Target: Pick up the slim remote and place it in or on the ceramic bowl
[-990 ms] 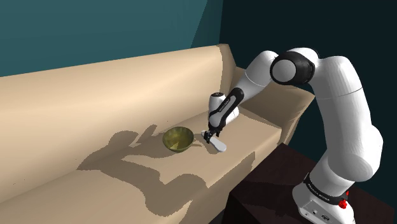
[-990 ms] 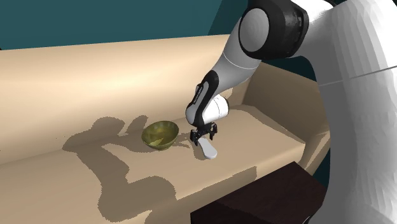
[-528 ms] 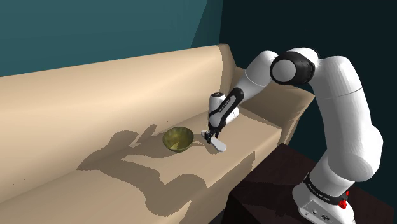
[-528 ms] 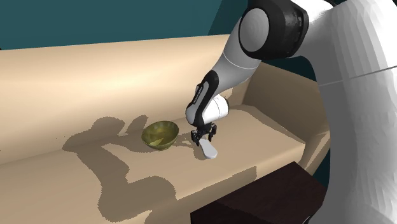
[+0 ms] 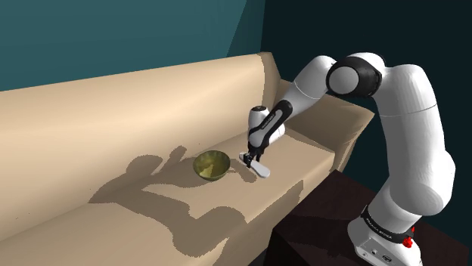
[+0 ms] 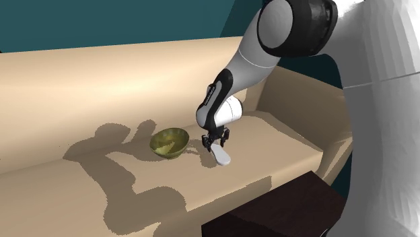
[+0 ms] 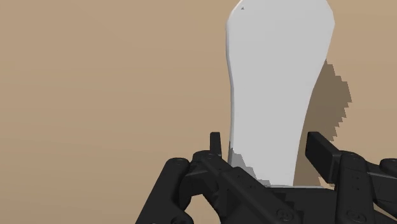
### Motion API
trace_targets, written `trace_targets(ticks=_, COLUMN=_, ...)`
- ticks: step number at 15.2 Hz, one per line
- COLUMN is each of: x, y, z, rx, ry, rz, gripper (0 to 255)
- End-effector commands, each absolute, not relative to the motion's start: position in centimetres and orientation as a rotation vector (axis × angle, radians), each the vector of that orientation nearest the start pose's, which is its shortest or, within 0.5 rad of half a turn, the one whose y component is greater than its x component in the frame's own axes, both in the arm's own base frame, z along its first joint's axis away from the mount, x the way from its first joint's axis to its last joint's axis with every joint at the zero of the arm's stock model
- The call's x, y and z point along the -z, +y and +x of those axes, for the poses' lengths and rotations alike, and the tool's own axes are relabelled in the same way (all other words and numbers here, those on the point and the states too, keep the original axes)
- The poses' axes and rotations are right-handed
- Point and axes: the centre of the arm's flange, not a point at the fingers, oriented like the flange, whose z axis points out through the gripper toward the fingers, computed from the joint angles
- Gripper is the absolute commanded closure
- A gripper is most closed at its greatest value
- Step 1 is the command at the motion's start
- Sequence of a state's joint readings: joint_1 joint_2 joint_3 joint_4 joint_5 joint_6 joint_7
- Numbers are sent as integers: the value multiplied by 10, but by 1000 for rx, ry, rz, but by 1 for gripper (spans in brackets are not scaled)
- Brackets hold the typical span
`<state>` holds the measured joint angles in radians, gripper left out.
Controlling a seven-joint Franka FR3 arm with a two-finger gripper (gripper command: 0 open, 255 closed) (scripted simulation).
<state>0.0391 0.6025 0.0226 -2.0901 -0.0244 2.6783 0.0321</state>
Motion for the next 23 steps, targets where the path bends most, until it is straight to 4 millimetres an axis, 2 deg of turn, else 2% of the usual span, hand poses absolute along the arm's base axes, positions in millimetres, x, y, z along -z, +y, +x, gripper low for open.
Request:
trace_targets(ticks=1, x=-140, y=36, z=574, rx=-22, ry=-75, rz=-3139, gripper=255)
trace_targets(ticks=23, x=-256, y=36, z=574, rx=-22, ry=-75, rz=-3139, gripper=255)
